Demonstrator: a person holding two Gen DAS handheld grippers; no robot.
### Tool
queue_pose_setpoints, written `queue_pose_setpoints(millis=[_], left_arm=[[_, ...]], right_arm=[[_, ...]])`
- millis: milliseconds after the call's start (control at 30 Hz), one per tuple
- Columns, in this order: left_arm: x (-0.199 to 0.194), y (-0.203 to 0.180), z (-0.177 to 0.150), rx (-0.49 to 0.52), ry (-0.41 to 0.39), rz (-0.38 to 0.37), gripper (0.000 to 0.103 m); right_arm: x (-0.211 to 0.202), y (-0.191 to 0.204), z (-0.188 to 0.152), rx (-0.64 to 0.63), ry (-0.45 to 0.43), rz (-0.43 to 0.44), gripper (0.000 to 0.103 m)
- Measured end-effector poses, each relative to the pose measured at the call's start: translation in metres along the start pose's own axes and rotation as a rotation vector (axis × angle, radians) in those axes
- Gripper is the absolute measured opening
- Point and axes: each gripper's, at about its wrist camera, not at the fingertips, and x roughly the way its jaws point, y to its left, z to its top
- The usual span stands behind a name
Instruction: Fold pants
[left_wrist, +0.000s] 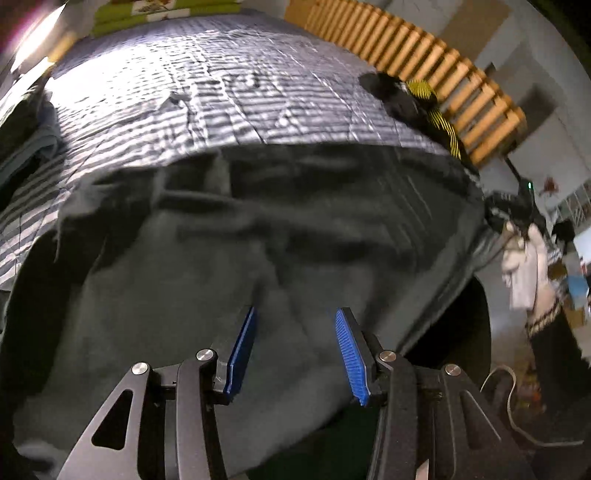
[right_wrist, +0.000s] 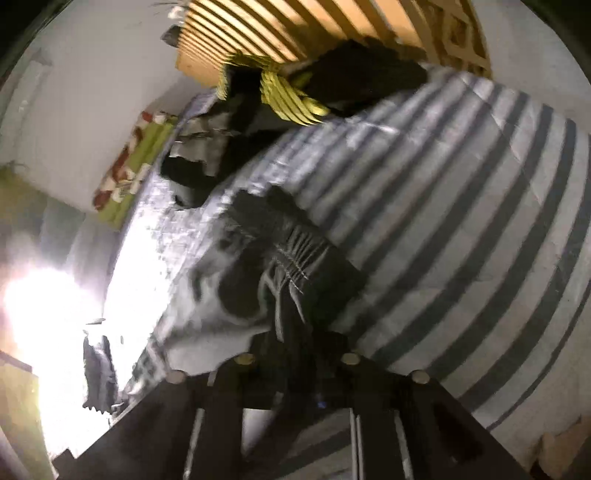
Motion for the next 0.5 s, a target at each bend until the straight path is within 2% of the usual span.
queue_pose_setpoints(millis=[133, 200, 233, 267, 300, 500], left_arm=[[0.001, -0.004, -0.004, -0.004, 0.005, 0.015, 0.048], [0.003, 0.005, -0.001, -0.024, -0.002, 0.025, 0.048], [-0.001, 0.010, -0.001, -0.043, -0.010, 0.026, 0.048], [-0.004, 0.016, -0.001, -0.063, -0.020, 0.022, 0.048], [-0.011, 0.021, -0.003, -0.084, -0.035, 0.019, 0.048], [-0.065, 0.071, -0.022, -0.234, -0.158, 0.058, 0.048]], right_arm=[[0.003, 0.000, 0.004, 0.011, -0.018, 0.031, 0.025], [0.006, 0.004, 0.005, 0.010, -0.027, 0.028, 0.025], [0.009, 0.010, 0.006, -0.008, -0.020, 0.021, 0.012], [0.011, 0.016, 0.006, -0.027, -0.015, 0.005, 0.006], [0.012, 0.020, 0.006, -0.036, -0.009, -0.008, 0.006], [-0.019, 0.071, 0.001, -0.175, -0.128, -0.069, 0.004]])
